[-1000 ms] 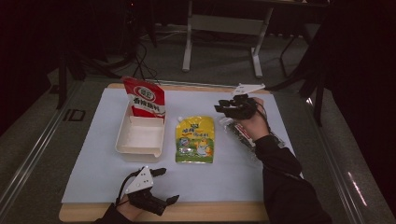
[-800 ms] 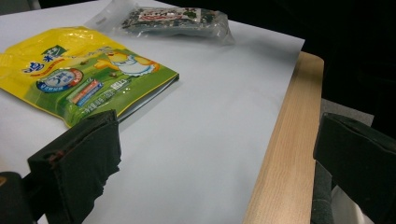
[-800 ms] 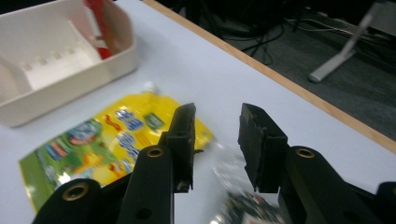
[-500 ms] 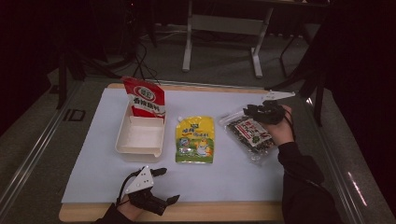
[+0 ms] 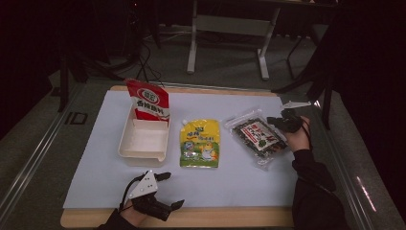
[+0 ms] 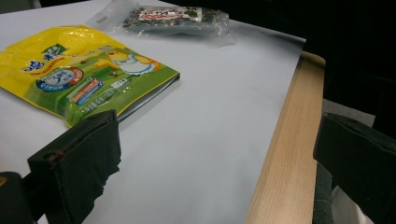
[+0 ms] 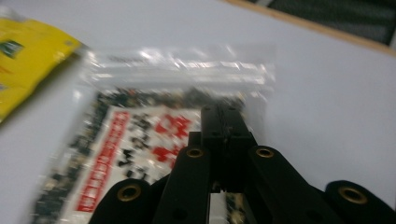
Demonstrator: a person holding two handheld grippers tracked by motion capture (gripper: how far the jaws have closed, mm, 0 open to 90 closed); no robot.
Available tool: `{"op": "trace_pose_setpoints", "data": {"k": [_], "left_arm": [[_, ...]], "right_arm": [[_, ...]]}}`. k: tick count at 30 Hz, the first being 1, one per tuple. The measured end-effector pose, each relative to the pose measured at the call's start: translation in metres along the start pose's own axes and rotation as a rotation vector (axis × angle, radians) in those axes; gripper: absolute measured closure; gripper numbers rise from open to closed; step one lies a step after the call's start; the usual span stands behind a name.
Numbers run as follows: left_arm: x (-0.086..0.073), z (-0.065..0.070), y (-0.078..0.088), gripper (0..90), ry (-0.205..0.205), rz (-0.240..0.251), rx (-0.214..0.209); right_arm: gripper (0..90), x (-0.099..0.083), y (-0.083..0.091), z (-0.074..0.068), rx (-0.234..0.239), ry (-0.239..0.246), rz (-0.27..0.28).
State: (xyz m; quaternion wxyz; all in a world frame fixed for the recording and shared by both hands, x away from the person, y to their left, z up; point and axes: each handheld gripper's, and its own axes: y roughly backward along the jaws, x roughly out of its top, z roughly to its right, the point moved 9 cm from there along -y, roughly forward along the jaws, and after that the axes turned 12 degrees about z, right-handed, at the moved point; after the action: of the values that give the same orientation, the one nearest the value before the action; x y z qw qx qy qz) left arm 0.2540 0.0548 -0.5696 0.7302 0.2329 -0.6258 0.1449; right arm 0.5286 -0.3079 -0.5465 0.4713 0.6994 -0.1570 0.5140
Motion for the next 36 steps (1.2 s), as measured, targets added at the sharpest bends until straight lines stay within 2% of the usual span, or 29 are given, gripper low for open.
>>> {"op": "trace_pose_setpoints", "data": {"k": [4, 10, 18, 20, 23, 26, 29, 36], "left_arm": [[0.0, -0.001, 0.0, 1.9, 0.001, -0.001, 0.002], [-0.001, 0.0, 0.0, 1.9, 0.004, -0.003, 0.004], [-0.002, -0.001, 0.0, 1.9, 0.005, -0.007, 0.002], [-0.002, -0.001, 0.0, 1.9, 0.003, -0.009, 0.002], [-0.002, 0.0, 0.0, 1.9, 0.002, -0.01, 0.001], [-0.001, 0.0, 0.0, 1.9, 0.0, -0.009, 0.0], [-0.001, 0.001, 0.0, 1.9, -0.002, -0.008, 0.0], [0.0, 0.002, -0.001, 1.9, -0.008, -0.009, -0.004]], "right_arm": [[90.0, -0.013, -0.004, 0.014, -0.047, -0.004, -0.036], [90.0, -0.029, -0.003, 0.033, -0.092, -0.05, -0.052], [90.0, -0.049, -0.006, 0.043, -0.137, -0.075, -0.099], [90.0, -0.051, -0.006, 0.043, -0.139, -0.091, -0.101], [90.0, -0.056, -0.005, 0.045, -0.155, -0.084, -0.125], [90.0, -0.062, -0.005, 0.041, -0.142, -0.093, -0.134], [90.0, -0.063, -0.004, 0.038, -0.133, -0.096, -0.12], [90.0, -0.072, 0.009, 0.015, -0.102, -0.094, -0.133]]}}
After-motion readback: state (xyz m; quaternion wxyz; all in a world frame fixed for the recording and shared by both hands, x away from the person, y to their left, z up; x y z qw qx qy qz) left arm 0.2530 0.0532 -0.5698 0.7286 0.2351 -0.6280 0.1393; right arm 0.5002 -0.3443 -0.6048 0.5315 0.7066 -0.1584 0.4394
